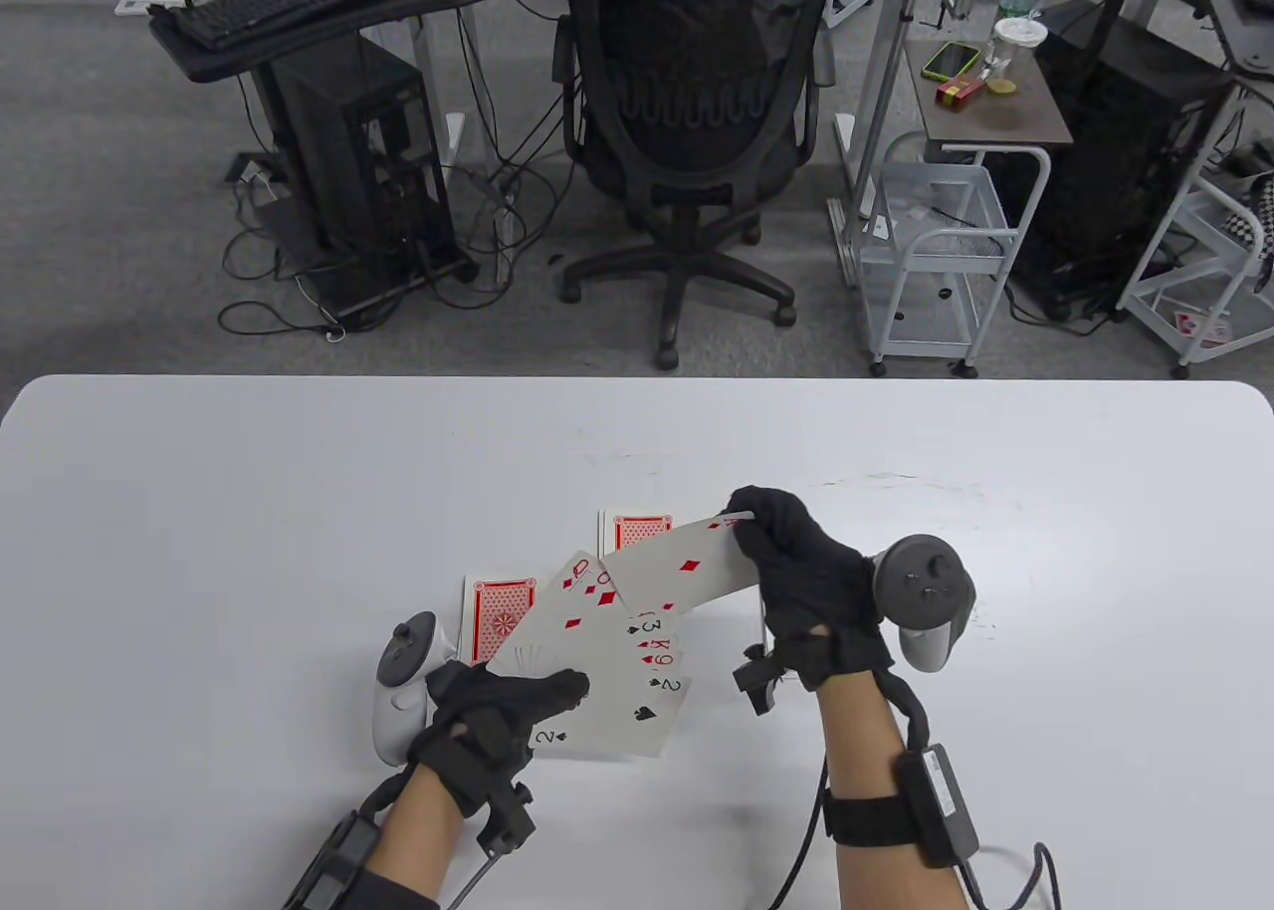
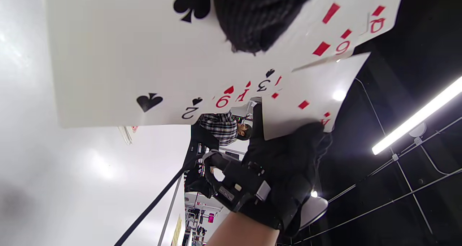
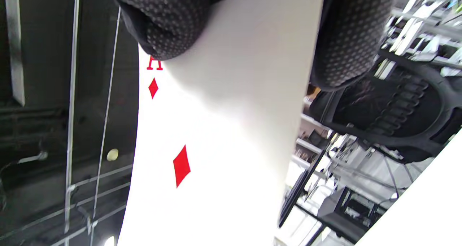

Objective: Four-player card dealing with fan arrangement

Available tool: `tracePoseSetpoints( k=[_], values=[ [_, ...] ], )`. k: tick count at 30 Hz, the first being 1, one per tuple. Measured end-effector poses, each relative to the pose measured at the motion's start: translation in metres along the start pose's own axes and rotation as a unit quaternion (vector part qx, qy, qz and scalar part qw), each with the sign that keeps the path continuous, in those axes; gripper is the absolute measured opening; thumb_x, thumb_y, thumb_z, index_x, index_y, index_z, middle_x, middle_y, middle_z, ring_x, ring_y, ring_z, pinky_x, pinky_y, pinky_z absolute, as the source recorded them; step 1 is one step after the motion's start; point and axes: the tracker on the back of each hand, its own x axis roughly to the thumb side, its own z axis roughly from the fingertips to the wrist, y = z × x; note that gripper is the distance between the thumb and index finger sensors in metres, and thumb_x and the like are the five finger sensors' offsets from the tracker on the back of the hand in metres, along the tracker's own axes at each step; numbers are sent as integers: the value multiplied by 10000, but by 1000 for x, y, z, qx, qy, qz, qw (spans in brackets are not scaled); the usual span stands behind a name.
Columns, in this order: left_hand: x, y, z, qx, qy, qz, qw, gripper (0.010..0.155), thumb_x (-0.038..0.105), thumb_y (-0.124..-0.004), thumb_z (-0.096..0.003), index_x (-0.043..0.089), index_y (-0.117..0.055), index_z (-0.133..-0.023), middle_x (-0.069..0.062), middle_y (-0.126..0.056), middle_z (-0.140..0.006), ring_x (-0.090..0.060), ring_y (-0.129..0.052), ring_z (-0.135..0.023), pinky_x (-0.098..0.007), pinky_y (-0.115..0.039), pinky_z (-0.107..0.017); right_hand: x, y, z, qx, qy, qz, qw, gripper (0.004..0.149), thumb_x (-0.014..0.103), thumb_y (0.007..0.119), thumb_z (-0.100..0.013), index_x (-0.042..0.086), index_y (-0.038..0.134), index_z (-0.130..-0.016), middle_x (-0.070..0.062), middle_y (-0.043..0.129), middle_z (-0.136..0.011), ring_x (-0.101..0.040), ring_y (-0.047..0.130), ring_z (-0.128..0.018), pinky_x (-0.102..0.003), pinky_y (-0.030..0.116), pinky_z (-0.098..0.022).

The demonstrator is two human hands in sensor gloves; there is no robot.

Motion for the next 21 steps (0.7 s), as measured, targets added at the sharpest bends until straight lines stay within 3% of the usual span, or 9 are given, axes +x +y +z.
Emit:
tracePoseSetpoints(
  k=[4,7,12,15,21],
  values=[
    [3,-2,-2,-31,1,-22,999,575,197,-833,-510,410,-645,-1010,88,-807,-1026,-316,-908,-899,-514,-801,-625,-10,-19,3,-36,23,-12,999,385,236,729,-510,255,752,-894,-103,892,-762,-301,1059,-517,-588,746,-517],
    [4,-9,-5,-71,15,-57,996,570,198,-833,-510,366,-640,-1020,90,-819,-1018,-308,-918,-894,-513,-806,-622,-8,-12,2,-15,21,-14,1000,387,239,731,-513,245,748,-899,-106,895,-758,-293,1064,-506,-577,755,-512],
    [3,-18,-9,-100,44,-113,988,683,206,-832,-509,268,-469,-1084,77,-825,-1004,-294,-932,-884,-504,-821,-610,9,28,-4,121,-3,-71,990,388,232,739,-516,227,760,-903,-118,906,-740,-276,1073,-451,-569,768,-496],
    [4,-19,-8,-108,54,-134,984,683,204,-832,-510,271,-473,-1087,52,-822,-1007,-305,-935,-879,-503,-826,-606,18,46,-4,188,-19,-45,981,390,234,742,-521,232,769,-910,-111,918,-728,-269,1076,-436,-567,771,-495],
    [3,-22,-9,-114,64,-150,980,633,205,-828,-514,337,-553,-1069,11,-791,-1031,-327,-929,-881,-502,-825,-607,20,73,0,274,-8,-24,961,389,246,737,-551,188,769,-934,-124,929,-726,-306,1080,-488,-579,756,-513]
  ],
)
